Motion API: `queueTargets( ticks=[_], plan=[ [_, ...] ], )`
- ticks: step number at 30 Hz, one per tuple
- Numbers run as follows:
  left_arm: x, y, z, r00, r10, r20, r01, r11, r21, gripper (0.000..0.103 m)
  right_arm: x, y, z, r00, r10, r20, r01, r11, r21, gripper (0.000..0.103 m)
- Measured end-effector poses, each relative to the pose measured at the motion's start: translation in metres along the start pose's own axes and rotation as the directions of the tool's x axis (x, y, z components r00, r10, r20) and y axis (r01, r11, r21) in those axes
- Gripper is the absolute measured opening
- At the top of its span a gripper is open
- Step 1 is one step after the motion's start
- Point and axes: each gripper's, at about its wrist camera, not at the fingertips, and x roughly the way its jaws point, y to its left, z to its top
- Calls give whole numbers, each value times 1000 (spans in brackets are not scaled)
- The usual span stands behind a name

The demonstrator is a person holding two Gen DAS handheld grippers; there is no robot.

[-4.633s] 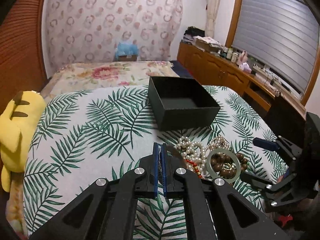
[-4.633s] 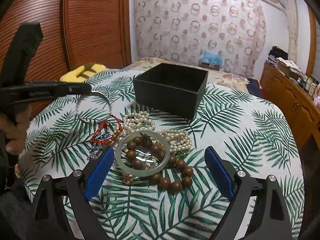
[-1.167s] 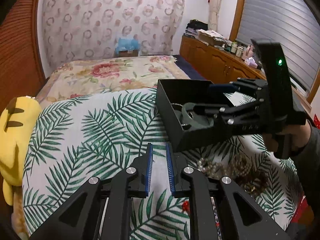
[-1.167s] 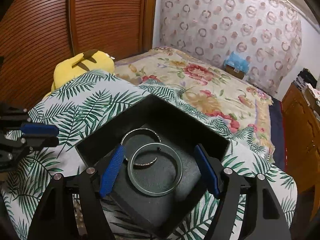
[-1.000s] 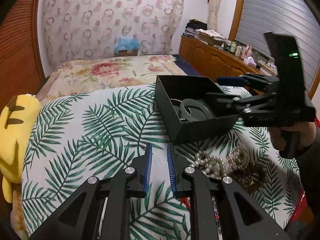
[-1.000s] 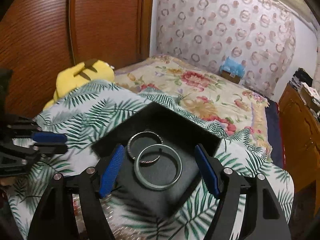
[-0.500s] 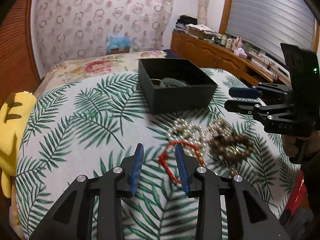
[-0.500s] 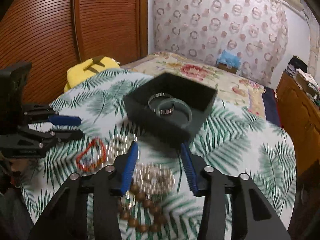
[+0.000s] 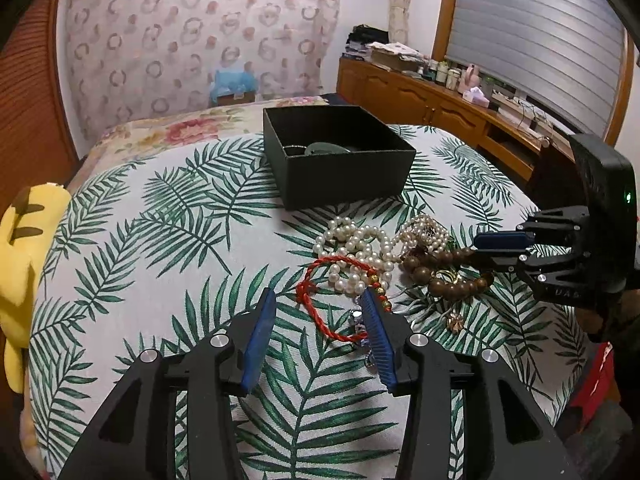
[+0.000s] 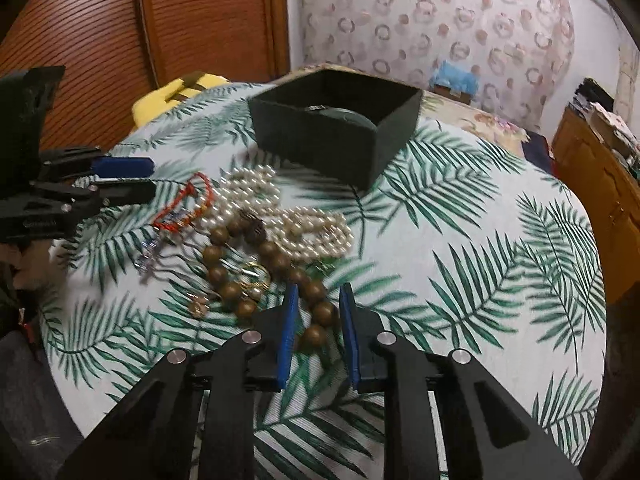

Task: Organize jewelry
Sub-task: 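Grasp the red string bracelet with the left tool while the right tool grasps the brown bead bracelet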

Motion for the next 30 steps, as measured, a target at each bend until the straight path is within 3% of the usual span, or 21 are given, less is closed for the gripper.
queueTargets(
  ticks=[14, 17, 20, 21, 30],
  plan=[
    [35, 13, 6, 996, 28, -80, -29, 1000, -8, 40, 2, 2, -9, 1000, -16, 22, 16, 1000, -4, 19],
    [41, 12, 12, 996, 43, -77, -43, 999, 1, 33, 3, 3, -8, 1000, -21, 23, 21, 1000, -7, 19],
    [43, 13, 14, 997, 25, -78, -26, 1000, -6, 9, 3, 3, -9, 999, -22, 24, 22, 1000, -7, 19],
    [42, 13, 13, 997, 20, -76, -21, 1000, -6, 6, 3, 3, -9, 999, -22, 24, 22, 1000, -7, 19],
    [-9, 6, 13, 998, 13, 58, -9, 998, -59, 6, 3, 2, -9, 1000, -19, 24, 19, 1000, -5, 19]
  ],
)
